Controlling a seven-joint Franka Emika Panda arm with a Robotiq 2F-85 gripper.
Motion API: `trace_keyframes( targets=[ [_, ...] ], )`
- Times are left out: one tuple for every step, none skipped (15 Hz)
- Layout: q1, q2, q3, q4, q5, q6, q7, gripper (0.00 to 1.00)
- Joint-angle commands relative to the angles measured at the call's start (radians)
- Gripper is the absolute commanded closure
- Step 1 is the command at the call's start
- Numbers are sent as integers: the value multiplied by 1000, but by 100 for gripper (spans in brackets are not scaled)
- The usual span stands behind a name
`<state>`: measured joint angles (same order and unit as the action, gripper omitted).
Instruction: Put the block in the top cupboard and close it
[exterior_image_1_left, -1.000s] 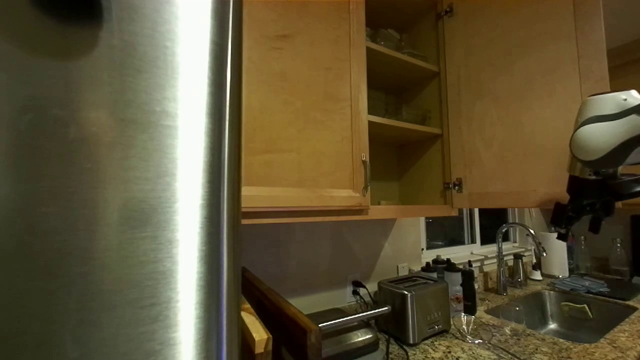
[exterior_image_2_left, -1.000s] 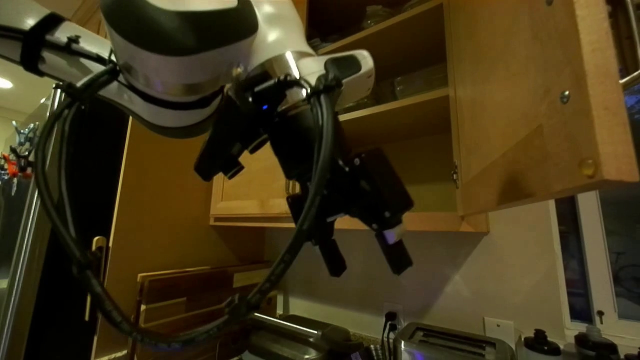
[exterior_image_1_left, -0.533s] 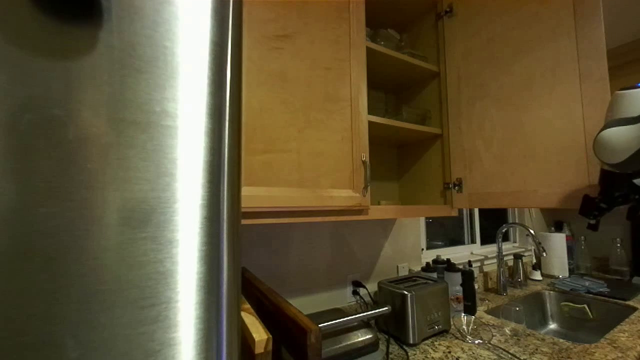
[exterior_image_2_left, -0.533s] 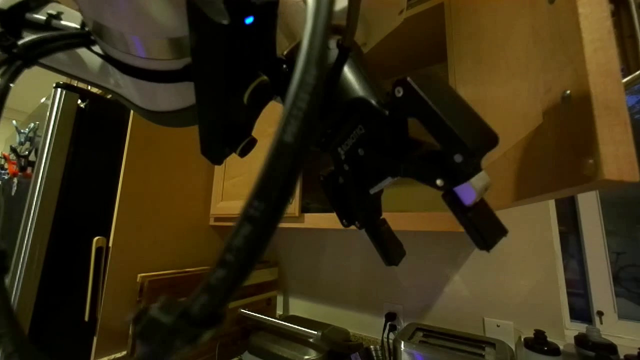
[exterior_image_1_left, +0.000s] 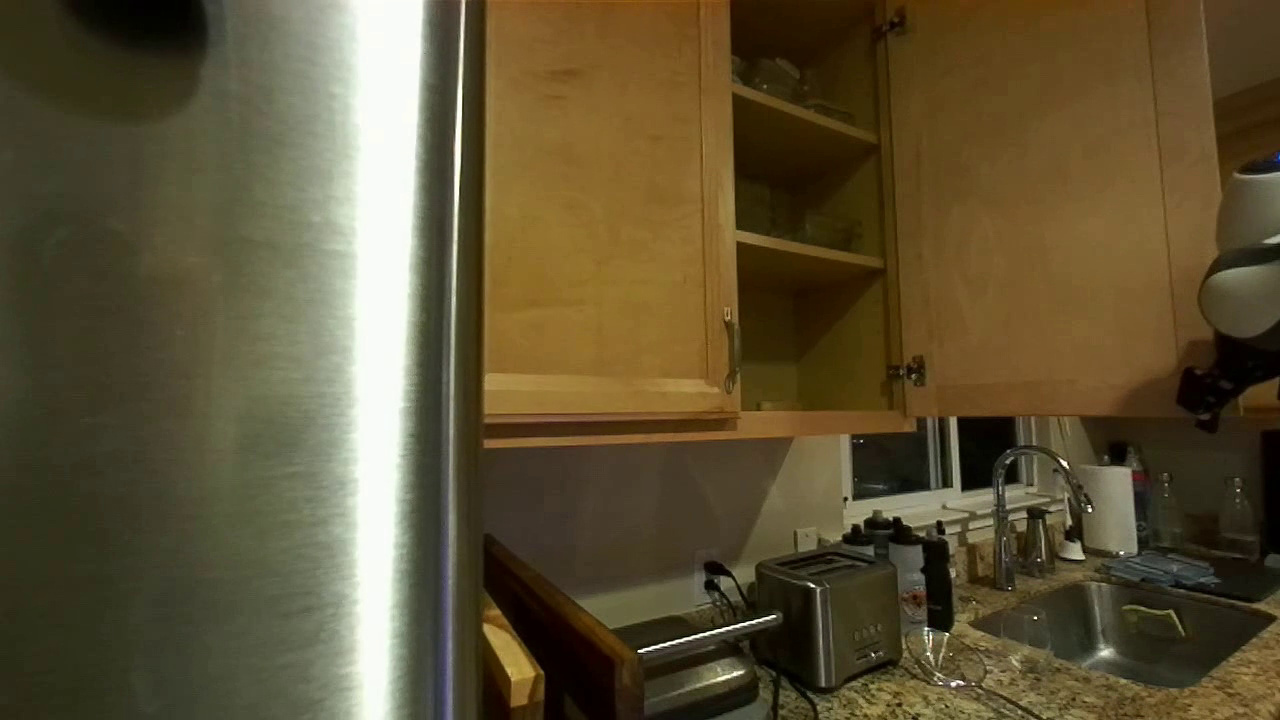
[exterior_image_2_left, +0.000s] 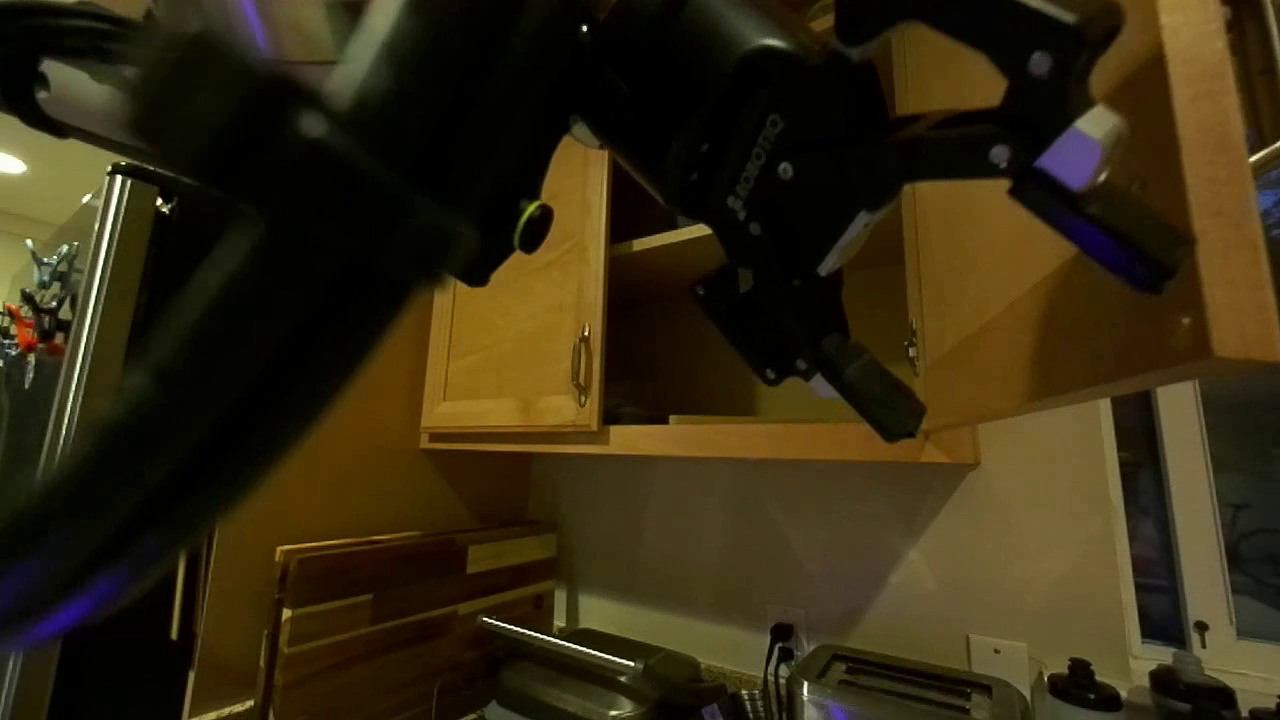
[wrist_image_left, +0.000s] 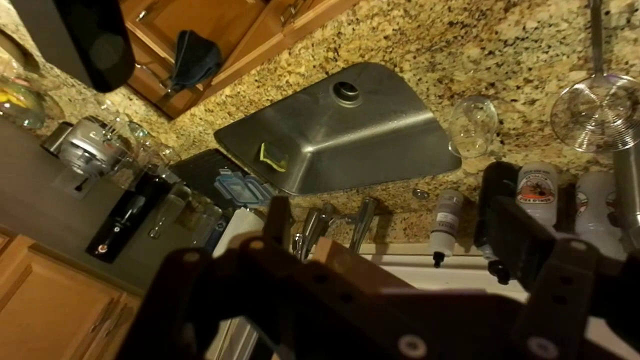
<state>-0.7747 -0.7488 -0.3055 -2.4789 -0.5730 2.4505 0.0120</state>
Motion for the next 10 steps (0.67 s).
trace_keyframes(
  targets=[
    [-45,72,8,20,-40,108,30,0],
    [-48,88,2,19,-42,148,18,0],
    [-50,105,-4,20,-38,184,5,0],
    [-48,123,-12,21,-30,220,-14,0],
    [-43,140,-21,20,-25,261,-35,0],
    [-46,156,-23,22,-20,291,-46,0],
    [-47,170,-26,22,-17,320,-60,0],
    [-48,183,-28,23,-14,345,-75,0],
    [-49,192,-29,22,-11,367,-89,0],
    [-44,198,-33,20,-5,385,-107,0]
  ],
)
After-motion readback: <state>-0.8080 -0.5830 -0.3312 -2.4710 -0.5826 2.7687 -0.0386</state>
